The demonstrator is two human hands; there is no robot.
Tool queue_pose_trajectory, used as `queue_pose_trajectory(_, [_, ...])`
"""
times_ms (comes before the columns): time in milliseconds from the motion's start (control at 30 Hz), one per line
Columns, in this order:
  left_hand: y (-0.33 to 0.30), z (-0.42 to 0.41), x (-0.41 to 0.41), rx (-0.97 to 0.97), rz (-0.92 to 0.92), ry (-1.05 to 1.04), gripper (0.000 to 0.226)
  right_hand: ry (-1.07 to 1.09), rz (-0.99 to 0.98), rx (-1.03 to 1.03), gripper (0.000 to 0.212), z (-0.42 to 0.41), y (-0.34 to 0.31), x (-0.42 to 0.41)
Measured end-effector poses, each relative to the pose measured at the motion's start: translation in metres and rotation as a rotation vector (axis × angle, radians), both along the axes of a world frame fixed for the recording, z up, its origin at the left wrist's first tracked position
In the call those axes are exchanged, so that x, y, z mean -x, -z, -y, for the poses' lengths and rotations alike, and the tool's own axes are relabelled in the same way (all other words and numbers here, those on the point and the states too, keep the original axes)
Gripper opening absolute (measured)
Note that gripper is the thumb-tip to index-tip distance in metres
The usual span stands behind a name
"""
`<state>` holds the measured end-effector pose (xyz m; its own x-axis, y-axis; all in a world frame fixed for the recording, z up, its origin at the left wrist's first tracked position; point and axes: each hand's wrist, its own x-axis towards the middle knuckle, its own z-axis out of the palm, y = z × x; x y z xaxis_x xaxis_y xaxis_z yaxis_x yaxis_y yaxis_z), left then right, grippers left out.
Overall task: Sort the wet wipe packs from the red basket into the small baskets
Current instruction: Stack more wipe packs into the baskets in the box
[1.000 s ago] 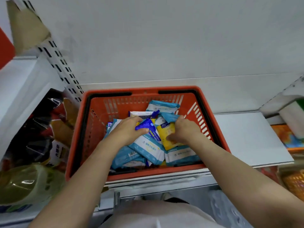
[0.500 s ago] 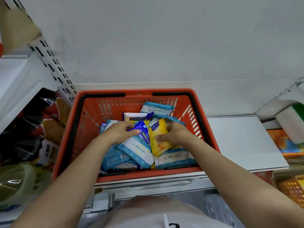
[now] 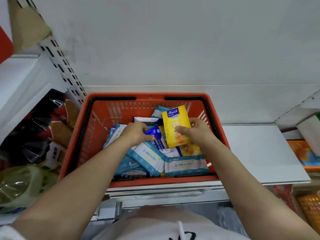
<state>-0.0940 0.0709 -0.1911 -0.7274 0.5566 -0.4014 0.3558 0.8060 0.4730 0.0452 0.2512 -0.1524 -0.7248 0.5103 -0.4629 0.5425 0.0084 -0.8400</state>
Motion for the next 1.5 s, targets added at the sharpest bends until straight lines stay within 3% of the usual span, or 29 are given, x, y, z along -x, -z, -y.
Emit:
queue_pose_trajectory(200, [-0.011, 0.006, -0.001, -0.291, 0.024, -0.056, 0.022, 0.007, -0.059, 0.065, 0.040, 0.001, -0.003, -0.002])
queue_pose_trajectory(300, [-0.034, 0.008, 0.005, -0.585, 0.207, -0.246, 0.019, 0.058, -0.177, 0.182, 0.039, 0.003, -0.006, -0.004])
queue_pose_trajectory(400, [-0.057, 0.012, 0.009, -0.748, 0.292, -0.261, 0.013, 0.030, -0.268, 0.315, 0.038, 0.010, -0.011, -0.003])
queue_pose_trajectory(600, [-0.074, 0.009, -0.002, -0.905, 0.384, -0.441, 0.014, -0.047, -0.298, 0.459, 0.038, 0.030, -0.013, -0.003])
queue_pose_trajectory(733, [-0.072, 0.006, -0.014, -0.995, 0.691, -0.437, 0.011, 0.072, -0.343, 0.521, 0.037, 0.041, -0.012, -0.008])
queue_pose_trajectory(833, [-0.066, 0.003, -0.024, -0.952, 0.869, -0.331, 0.040, 0.180, -0.366, 0.502, 0.036, 0.044, -0.014, -0.016])
queue_pose_trajectory(900, [-0.063, -0.003, -0.032, -0.915, 0.861, -0.284, 0.051, 0.206, -0.370, 0.455, 0.035, 0.044, -0.017, -0.026])
queue_pose_trajectory(1033, [-0.063, -0.011, -0.054, -0.944, 0.712, -0.285, 0.049, 0.254, -0.420, 0.357, 0.035, 0.037, -0.030, -0.059])
queue_pose_trajectory(1267, [-0.080, -0.033, -0.121, -0.957, 0.496, -0.276, 0.015, 0.424, -0.554, 0.226, 0.028, -0.003, -0.059, -0.153])
queue_pose_trajectory(1500, [-0.082, -0.106, -0.278, -1.027, 0.537, -0.171, 0.015, 0.537, -0.606, 0.184, 0.030, -0.057, -0.049, -0.321])
